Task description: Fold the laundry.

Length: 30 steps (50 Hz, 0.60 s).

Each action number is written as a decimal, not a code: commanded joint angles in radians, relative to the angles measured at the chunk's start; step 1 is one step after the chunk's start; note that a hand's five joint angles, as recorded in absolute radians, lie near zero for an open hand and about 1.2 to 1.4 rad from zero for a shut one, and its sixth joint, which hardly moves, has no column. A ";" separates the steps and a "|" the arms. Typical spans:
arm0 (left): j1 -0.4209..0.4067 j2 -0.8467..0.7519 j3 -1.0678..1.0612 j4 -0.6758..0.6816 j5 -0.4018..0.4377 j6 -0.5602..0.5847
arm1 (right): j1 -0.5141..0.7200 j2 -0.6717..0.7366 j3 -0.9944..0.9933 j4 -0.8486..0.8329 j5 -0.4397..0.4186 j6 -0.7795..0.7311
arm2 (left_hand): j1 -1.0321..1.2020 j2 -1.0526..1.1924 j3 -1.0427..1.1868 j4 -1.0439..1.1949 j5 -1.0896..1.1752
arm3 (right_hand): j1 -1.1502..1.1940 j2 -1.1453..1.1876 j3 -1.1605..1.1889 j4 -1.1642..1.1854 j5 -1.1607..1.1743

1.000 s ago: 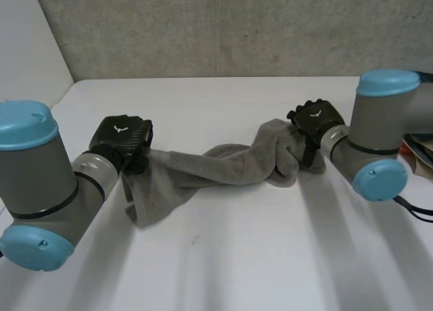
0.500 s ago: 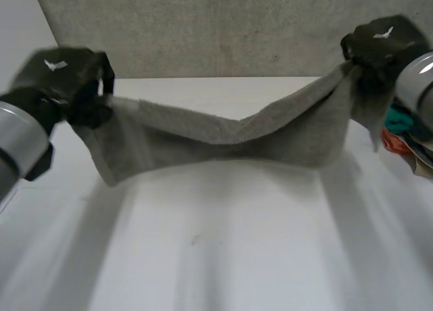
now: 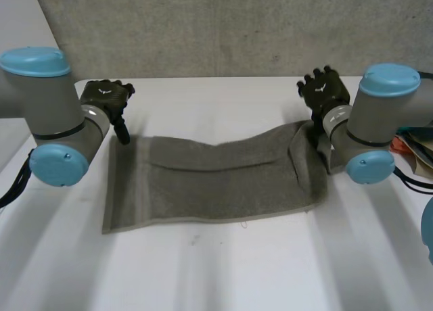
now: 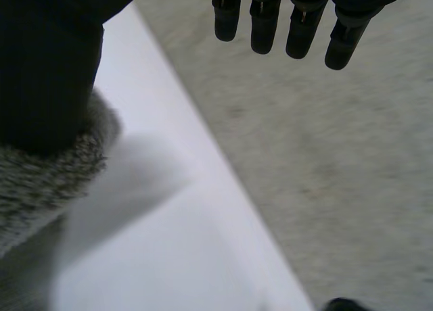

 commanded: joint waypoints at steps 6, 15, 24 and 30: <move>0.008 0.281 -0.297 -0.056 0.017 0.010 | -0.030 -0.350 0.352 -0.043 -0.068 0.052 | -0.029 -0.105 -0.109 -0.105 -0.109 | -0.044 -0.034 -0.042 -0.046 -0.046; 0.043 0.478 -0.751 -0.054 0.261 0.125 | -0.085 -0.466 0.588 0.212 -0.207 0.012 | 0.186 0.110 0.106 0.109 0.106 | -0.044 -0.034 -0.042 -0.046 -0.046; 0.072 0.380 -0.831 0.144 0.296 0.186 | -0.103 -0.471 0.732 0.125 -0.233 0.015 | 0.321 0.245 0.242 0.245 0.241 | -0.044 -0.034 -0.042 -0.046 -0.046; 0.076 0.305 -0.814 0.240 0.283 0.194 | -0.102 -0.469 0.788 0.065 -0.232 0.020 | 0.321 0.245 0.242 0.245 0.241 | -0.044 -0.034 -0.042 -0.046 -0.046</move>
